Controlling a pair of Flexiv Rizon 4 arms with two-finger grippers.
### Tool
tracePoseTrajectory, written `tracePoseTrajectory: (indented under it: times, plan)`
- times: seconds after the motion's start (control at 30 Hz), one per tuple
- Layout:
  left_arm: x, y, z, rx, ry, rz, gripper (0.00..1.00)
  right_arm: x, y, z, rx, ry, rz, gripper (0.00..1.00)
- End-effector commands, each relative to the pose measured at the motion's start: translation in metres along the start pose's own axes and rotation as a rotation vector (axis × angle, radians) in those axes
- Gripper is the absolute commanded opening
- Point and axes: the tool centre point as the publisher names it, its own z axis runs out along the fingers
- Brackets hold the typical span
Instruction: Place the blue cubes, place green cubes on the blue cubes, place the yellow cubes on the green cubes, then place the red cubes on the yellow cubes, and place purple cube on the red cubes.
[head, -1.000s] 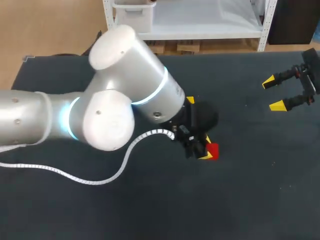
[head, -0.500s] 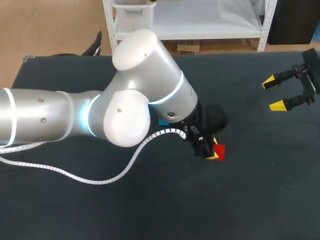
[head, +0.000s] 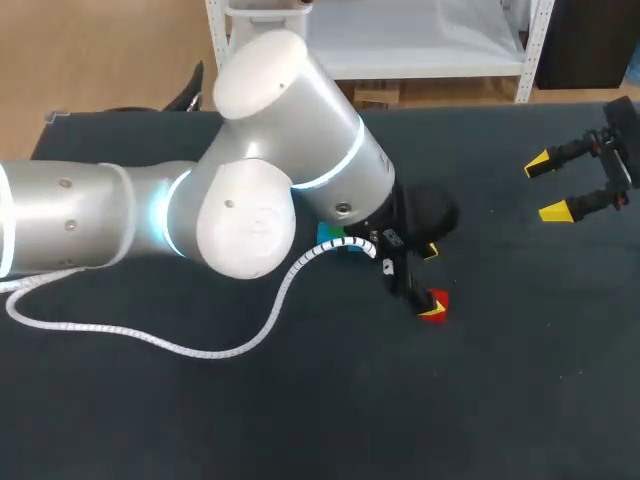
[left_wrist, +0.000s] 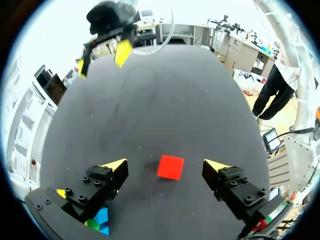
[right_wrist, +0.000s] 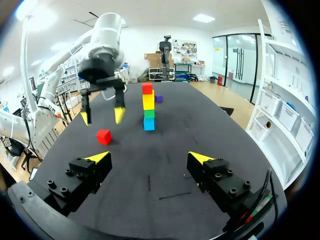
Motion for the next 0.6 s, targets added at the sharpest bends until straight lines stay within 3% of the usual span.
tracePoseTrajectory:
  times: [0.03,0.17,0.33,0.47,0.6]
  plan:
    - [0.005,-0.038,-0.053,-0.05,-0.006,-0.02,1.0,0.0,0.0,0.0,0.0,-0.001,-0.001,1.0]
    - [0.013,-0.051,-0.083,-0.075,0.003,-0.063,1.0,0.0,0.0,0.0,0.0,-0.001,-0.001,1.0]
    - [0.039,-0.054,-0.123,-0.114,0.052,-0.14,1.0,0.0,0.0,0.0,0.0,-0.001,-0.001,1.0]
    - [0.069,-0.044,-0.149,-0.139,0.089,-0.18,1.0,0.0,0.0,0.0,0.0,-0.001,-0.001,1.0]
    - [0.098,-0.024,-0.173,-0.136,0.101,-0.152,1.0,0.0,0.0,0.0,0.0,-0.001,-0.001,1.0]
